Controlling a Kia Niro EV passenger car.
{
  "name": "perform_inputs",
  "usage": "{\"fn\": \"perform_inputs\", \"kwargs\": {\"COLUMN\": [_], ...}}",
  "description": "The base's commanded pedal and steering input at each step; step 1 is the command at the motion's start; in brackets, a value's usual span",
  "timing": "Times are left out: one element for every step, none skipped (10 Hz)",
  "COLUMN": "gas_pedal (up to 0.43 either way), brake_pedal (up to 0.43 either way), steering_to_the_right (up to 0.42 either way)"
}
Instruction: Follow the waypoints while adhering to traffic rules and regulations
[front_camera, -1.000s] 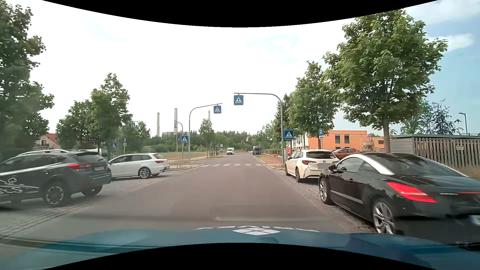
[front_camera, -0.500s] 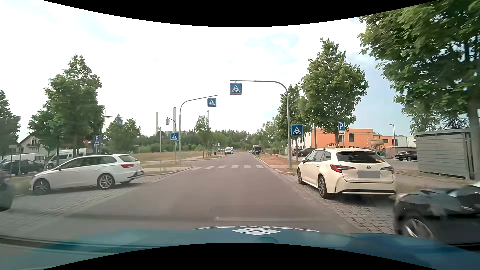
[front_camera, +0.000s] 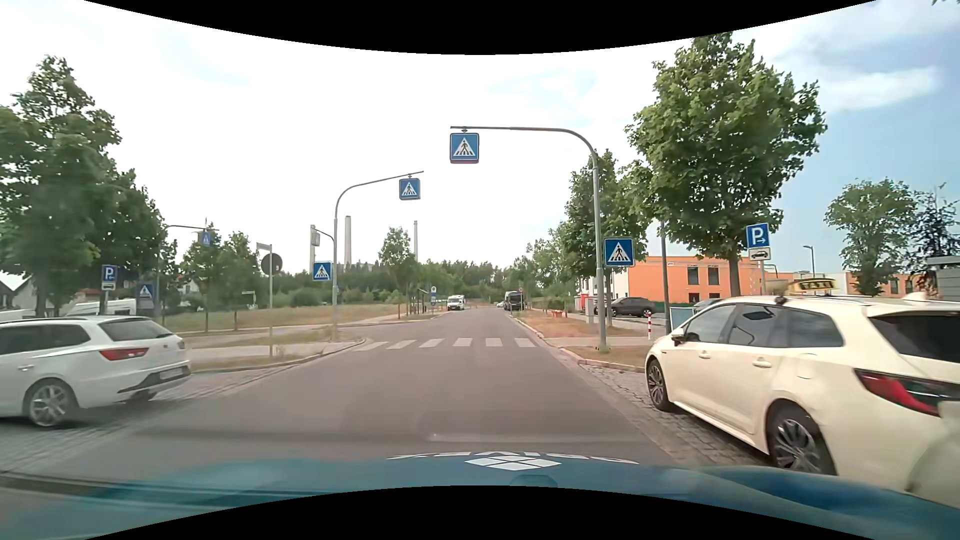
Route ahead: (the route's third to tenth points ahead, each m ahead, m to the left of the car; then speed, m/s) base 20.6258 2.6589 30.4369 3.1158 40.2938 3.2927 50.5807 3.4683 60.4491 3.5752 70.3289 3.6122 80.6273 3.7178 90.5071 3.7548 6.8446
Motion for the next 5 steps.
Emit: {"fn": "perform_inputs", "kwargs": {"gas_pedal": [0.138,0.138,0.138,0.157,0.169], "brake_pedal": [0.0,0.0,0.0,0.0,0.0], "steering_to_the_right": [0.0,0.0,0.0,0.0,-0.001]}}
